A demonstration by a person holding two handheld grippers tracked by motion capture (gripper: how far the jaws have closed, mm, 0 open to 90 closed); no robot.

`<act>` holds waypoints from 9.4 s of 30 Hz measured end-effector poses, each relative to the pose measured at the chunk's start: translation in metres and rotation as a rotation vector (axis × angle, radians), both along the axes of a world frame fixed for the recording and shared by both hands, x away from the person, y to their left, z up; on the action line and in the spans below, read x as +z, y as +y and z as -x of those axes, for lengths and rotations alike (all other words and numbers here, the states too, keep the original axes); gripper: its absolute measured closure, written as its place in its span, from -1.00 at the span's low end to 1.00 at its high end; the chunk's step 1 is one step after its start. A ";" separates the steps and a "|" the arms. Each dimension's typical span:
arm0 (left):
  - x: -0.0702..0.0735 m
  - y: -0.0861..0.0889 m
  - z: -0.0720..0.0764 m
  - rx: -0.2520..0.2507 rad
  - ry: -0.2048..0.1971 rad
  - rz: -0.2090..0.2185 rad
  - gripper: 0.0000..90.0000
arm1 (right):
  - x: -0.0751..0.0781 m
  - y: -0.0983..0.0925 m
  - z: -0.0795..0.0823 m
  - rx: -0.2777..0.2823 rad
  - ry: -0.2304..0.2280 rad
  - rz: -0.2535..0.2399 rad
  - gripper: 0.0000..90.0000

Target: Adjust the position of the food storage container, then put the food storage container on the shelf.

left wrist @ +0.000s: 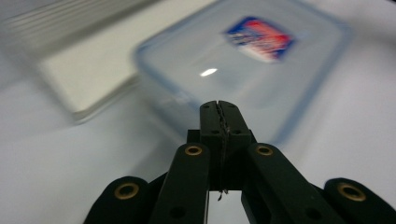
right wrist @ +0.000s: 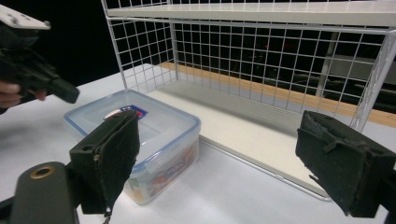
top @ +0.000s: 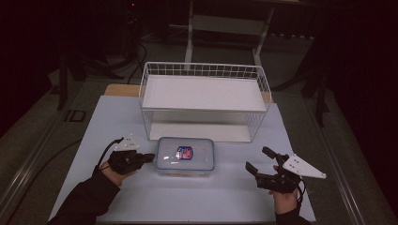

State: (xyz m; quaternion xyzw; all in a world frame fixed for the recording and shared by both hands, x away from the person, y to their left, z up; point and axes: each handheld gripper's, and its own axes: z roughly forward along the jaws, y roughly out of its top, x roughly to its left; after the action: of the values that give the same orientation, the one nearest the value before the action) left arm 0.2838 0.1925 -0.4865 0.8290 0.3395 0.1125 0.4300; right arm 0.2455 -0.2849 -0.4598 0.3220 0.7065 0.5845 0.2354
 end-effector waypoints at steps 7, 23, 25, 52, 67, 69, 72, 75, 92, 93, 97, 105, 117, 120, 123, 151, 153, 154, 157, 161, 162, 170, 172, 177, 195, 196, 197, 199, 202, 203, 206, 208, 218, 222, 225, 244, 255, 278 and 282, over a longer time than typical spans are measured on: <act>-0.029 0.007 -0.025 0.065 0.066 -0.005 1.00 | -0.001 0.001 0.000 0.005 0.003 0.000 -0.70; -0.036 -0.014 -0.028 0.019 0.100 -0.002 1.00 | -0.001 0.003 0.000 0.014 0.006 0.005 -0.70; -0.036 -0.016 -0.028 0.017 0.100 -0.004 1.00 | -0.001 0.003 0.000 0.014 0.006 0.005 -0.70; -0.036 -0.051 -0.041 -0.031 0.089 -0.005 1.00 | -0.003 0.004 0.000 0.024 0.014 0.011 -0.71; 0.004 -0.024 -0.023 0.043 0.048 0.101 0.29 | -0.004 0.008 -0.001 0.034 0.008 0.023 -0.70; 0.012 -0.023 -0.020 0.032 0.043 0.148 0.24 | -0.004 0.009 -0.002 0.033 0.003 0.033 -0.70; 0.020 -0.024 -0.017 0.022 0.034 0.199 -0.31 | -0.005 0.014 -0.002 0.055 -0.003 0.071 -0.71; 0.024 -0.027 -0.017 0.004 0.061 0.227 -0.55 | -0.006 0.015 -0.003 0.061 0.001 0.074 -0.72; 0.036 -0.051 -0.038 -0.015 0.138 0.262 -0.99 | 0.001 0.032 -0.015 0.089 0.086 0.117 -0.69; 0.034 -0.052 -0.042 -0.011 0.155 0.268 -0.99 | 0.001 0.032 -0.015 0.089 0.086 0.117 -0.69; 0.027 -0.052 -0.051 0.001 0.209 0.292 -0.99 | 0.005 0.037 -0.022 0.093 0.107 0.123 -0.71; 0.002 -0.051 -0.068 0.038 0.356 0.305 -0.99 | 0.001 0.048 -0.025 0.079 0.121 0.131 -0.76; -0.027 -0.049 -0.077 0.068 0.590 0.346 -0.84 | -0.005 0.051 -0.024 0.095 0.154 0.141 -0.76; -0.031 -0.048 -0.079 0.078 0.627 0.363 -0.67 | -0.006 0.051 -0.025 0.098 0.161 0.144 -0.76; -0.035 -0.045 -0.080 0.068 0.643 0.398 -0.36 | -0.006 0.050 -0.025 0.097 0.162 0.142 -0.76; -0.025 -0.038 -0.058 -0.060 0.530 0.383 0.25 | -0.031 0.030 -0.062 0.130 0.429 0.029 -0.44; -0.024 -0.038 -0.055 -0.070 0.514 0.377 0.25 | -0.035 0.029 -0.066 0.145 0.466 0.008 -0.39; -0.023 -0.039 -0.054 -0.074 0.503 0.373 0.26 | -0.037 0.028 -0.068 0.151 0.486 -0.005 -0.36; -0.022 -0.039 -0.049 -0.085 0.471 0.368 0.26 | -0.041 0.027 -0.071 0.179 0.540 -0.036 -0.32; -0.022 -0.039 -0.045 -0.091 0.459 0.368 0.28 | -0.045 0.025 -0.074 0.212 0.594 -0.057 -0.25; -0.021 -0.039 -0.044 -0.100 0.451 0.361 0.28 | -0.048 0.026 -0.075 0.248 0.619 -0.054 -0.16; -0.021 -0.040 -0.039 -0.088 0.441 0.363 0.29 | -0.050 0.025 -0.076 0.278 0.679 -0.078 0.09; -0.019 -0.041 -0.036 -0.088 0.429 0.349 0.29 | -0.050 0.024 -0.076 0.283 0.683 -0.085 0.13; -0.013 -0.046 -0.027 -0.074 0.397 0.320 0.29 | -0.046 0.023 -0.071 0.284 0.683 -0.069 0.16; 0.006 -0.042 -0.039 -0.057 0.291 0.337 0.29 | -0.027 0.027 -0.083 0.266 0.599 -0.057 0.16; 0.008 -0.042 -0.041 -0.052 0.286 0.339 0.29 | -0.025 0.028 -0.087 0.265 0.592 -0.060 0.16; 0.009 -0.042 -0.043 -0.051 0.282 0.340 0.29 | -0.025 0.028 -0.087 0.265 0.592 -0.060 0.16; 0.011 -0.041 -0.047 -0.052 0.272 0.341 0.29 | -0.023 0.028 -0.092 0.263 0.587 -0.067 0.16; 0.012 -0.041 -0.054 -0.056 0.250 0.346 0.29 | -0.018 0.028 -0.101 0.259 0.555 -0.065 0.17; 0.012 -0.042 -0.057 -0.052 0.241 0.351 0.29 | -0.018 0.028 -0.101 0.259 0.555 -0.065 0.17; 0.012 -0.043 -0.064 -0.045 0.226 0.353 0.28 | -0.017 0.027 -0.111 0.249 0.537 -0.068 0.16; 0.011 -0.044 -0.068 -0.042 0.215 0.353 0.28 | -0.018 0.027 -0.113 0.245 0.537 -0.068 0.16; 0.001 -0.046 -0.085 -0.012 0.192 0.350 0.27 | -0.027 0.028 -0.133 0.229 0.519 -0.070 0.16; -0.003 -0.047 -0.088 -0.004 0.179 0.344 0.26 | -0.032 0.029 -0.140 0.217 0.509 -0.075 0.15; -0.004 -0.048 -0.090 0.006 0.157 0.338 0.25 | -0.033 0.030 -0.142 0.212 0.495 -0.072 0.15; -0.021 -0.052 -0.100 0.089 0.085 0.385 0.19 | -0.043 0.033 -0.158 0.168 0.463 -0.094 0.12; -0.027 -0.055 -0.106 0.119 0.089 0.412 0.12 | -0.049 0.032 -0.159 0.134 0.494 -0.151 0.07; -0.026 -0.066 -0.112 0.257 -0.003 0.328 -0.15 | -0.044 0.044 -0.159 -0.039 0.444 -0.106 -0.14; -0.026 -0.067 -0.109 0.223 0.006 0.326 -0.28 | -0.041 0.046 -0.157 -0.042 0.421 -0.067 -0.14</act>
State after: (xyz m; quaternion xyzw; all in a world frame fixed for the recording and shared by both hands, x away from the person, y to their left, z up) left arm 0.3931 0.1255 -0.5124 0.7058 0.4443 0.1007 0.5425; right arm 0.4022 -0.2387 -0.5008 0.4592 0.7133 0.5227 0.0841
